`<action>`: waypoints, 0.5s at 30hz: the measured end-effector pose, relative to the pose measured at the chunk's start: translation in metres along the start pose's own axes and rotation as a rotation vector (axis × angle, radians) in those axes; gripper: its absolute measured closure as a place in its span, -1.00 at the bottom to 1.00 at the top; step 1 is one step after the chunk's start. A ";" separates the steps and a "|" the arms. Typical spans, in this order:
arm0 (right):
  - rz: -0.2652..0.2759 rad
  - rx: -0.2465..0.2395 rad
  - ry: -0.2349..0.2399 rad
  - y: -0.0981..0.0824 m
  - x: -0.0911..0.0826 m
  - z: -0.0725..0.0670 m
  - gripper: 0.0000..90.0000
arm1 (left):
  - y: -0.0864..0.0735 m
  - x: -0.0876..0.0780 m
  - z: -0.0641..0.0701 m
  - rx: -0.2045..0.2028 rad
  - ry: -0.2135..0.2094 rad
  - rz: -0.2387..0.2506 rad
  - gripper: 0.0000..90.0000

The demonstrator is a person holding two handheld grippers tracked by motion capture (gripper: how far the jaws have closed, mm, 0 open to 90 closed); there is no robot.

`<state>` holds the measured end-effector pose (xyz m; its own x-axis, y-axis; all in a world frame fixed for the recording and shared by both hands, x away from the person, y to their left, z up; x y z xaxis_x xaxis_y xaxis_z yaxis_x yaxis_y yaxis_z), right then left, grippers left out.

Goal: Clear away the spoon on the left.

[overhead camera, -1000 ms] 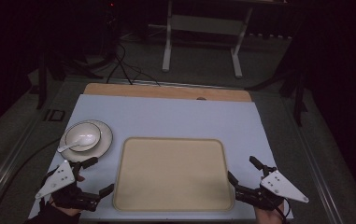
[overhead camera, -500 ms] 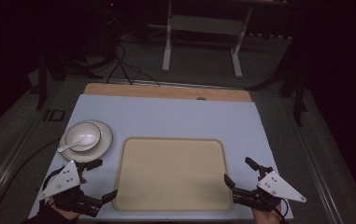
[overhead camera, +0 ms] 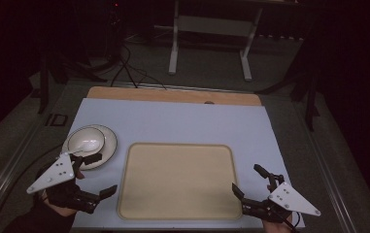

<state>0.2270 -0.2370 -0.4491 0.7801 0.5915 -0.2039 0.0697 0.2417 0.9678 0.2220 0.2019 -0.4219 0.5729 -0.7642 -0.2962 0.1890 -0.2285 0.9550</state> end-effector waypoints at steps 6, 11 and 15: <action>-0.008 -0.004 -0.003 0.000 0.000 0.000 -0.71 | 0.014 -0.010 -0.014 -0.012 0.044 0.004 -0.96; 0.007 -0.007 -0.006 0.001 -0.001 0.000 -0.73 | 0.024 -0.020 -0.022 -0.002 0.082 0.000 -0.96; 0.016 -0.007 -0.003 0.001 -0.002 0.000 -0.73 | 0.028 -0.031 -0.034 -0.004 0.114 -0.002 -0.93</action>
<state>0.2255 -0.2377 -0.4479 0.7826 0.5933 -0.1883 0.0530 0.2379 0.9698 0.2367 0.2393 -0.3866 0.6595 -0.6901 -0.2982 0.1938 -0.2271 0.9544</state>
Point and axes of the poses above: each handheld gripper's, and its own axes: x roughly forward along the jaws, y roughly out of its top, z roughly to its right, the point moved 5 cm from there along x, roughly forward along the jaws
